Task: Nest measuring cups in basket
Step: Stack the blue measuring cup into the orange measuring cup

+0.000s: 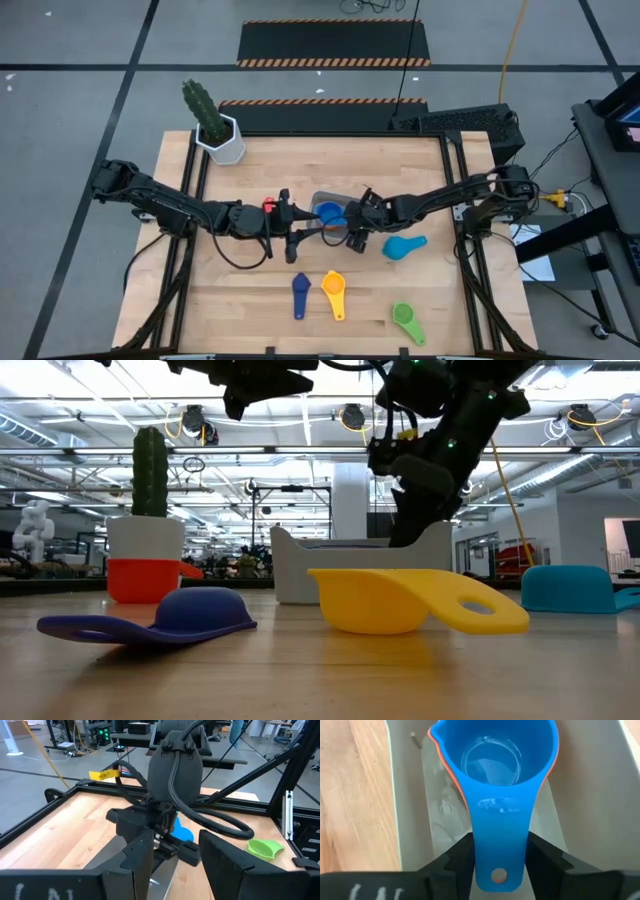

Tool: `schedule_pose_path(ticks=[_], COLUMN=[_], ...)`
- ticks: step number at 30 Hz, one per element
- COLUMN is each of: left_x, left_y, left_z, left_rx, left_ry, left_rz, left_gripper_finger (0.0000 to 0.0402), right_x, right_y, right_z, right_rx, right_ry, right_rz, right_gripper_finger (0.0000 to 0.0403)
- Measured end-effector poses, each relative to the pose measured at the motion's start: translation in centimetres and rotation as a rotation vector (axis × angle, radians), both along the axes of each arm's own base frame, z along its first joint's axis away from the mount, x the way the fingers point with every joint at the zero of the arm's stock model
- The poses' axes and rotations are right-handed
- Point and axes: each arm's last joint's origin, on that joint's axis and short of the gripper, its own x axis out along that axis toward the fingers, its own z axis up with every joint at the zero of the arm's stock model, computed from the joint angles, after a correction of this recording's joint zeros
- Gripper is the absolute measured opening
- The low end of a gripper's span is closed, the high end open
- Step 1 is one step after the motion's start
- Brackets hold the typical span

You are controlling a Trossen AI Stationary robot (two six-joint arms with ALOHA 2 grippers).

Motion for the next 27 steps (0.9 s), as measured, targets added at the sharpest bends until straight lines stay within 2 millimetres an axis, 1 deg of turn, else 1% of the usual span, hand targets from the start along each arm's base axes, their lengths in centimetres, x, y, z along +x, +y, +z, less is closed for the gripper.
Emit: schedule_pose_path(ticks=[4,13,24,27], left_x=[0.00,0.02,0.00,-0.51], left_y=[0.00,-0.09,-0.12,-0.20], left_z=[0.01,0.04,-0.04,0.51], left_rx=[0.000,-0.011,-0.023,-0.041], left_ry=[-0.001,-0.004,0.004,0.000], left_rz=[0.000,-0.028,-0.039,-0.043], left_gripper_finger=[0.0159,0.0159,0.0159,0.0159], right_x=[-0.20,-0.23,-0.05,-0.06], right_y=[0.21,0.23,0.30,0.51], right_z=[0.32,0.29,0.39,1.16], right_rx=[0.004,0.010,0.019,0.021], right_ry=[-0.002,0.000,-0.023,-0.067], right_rz=[0.003,-0.006,-0.015,-0.007], right_gripper_finger=[0.0135,0.0169,0.0190,0.0193])
